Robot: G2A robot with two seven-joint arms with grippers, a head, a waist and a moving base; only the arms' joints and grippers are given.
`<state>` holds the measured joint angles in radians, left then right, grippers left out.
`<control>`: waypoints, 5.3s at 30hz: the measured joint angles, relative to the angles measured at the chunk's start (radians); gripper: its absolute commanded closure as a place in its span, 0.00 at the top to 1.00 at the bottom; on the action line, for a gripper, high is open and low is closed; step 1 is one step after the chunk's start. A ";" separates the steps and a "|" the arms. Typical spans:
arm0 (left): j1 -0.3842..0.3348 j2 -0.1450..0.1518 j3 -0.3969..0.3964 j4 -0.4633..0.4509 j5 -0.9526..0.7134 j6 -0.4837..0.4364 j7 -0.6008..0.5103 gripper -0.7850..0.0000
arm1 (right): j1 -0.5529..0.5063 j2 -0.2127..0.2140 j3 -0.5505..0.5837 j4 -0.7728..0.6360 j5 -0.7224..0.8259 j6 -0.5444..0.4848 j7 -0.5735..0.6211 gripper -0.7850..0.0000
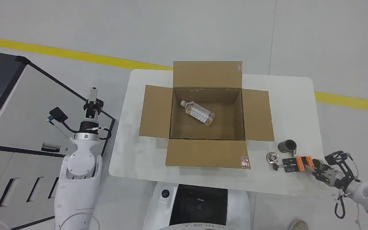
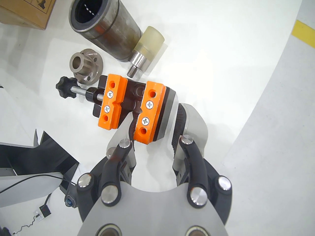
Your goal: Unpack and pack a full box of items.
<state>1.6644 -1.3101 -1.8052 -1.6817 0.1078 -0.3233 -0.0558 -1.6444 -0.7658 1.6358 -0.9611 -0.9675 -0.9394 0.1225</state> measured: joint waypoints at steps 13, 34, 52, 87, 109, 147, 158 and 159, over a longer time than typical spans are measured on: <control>0.000 0.000 0.000 0.000 0.000 0.000 0.000 1.00 | 0.000 0.003 0.018 0.011 -0.008 -0.019 -0.027 0.00; 0.000 0.000 0.000 0.000 0.000 0.000 0.000 1.00 | -0.143 0.052 0.191 -0.095 -0.032 -0.073 -0.106 0.00; 0.000 0.000 0.000 0.000 0.000 0.000 0.000 1.00 | 0.099 0.062 0.114 -0.045 0.382 -0.064 0.308 0.33; 0.000 0.000 0.000 0.000 0.000 0.000 0.000 1.00 | 0.093 0.062 0.115 -0.045 0.375 -0.064 0.279 0.33; 0.000 0.000 0.000 0.000 0.000 0.000 0.000 1.00 | 0.093 0.062 0.115 -0.045 0.375 -0.064 0.279 0.33; 0.000 0.000 0.000 0.000 0.000 0.000 0.000 1.00 | 0.085 0.063 0.121 -0.069 0.344 -0.053 0.262 1.00; 0.000 0.000 0.000 0.000 0.000 0.000 0.000 1.00 | 0.080 0.077 0.117 -0.118 0.336 0.066 0.470 1.00; 0.000 0.000 0.000 0.000 0.000 0.000 0.000 1.00 | 0.086 0.076 0.108 -0.118 0.343 0.079 0.489 1.00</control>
<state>1.6644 -1.3101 -1.8052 -1.6817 0.1078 -0.3233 -0.0558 -1.5586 -0.6894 1.7441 -1.0789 -0.6246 -0.8604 0.6115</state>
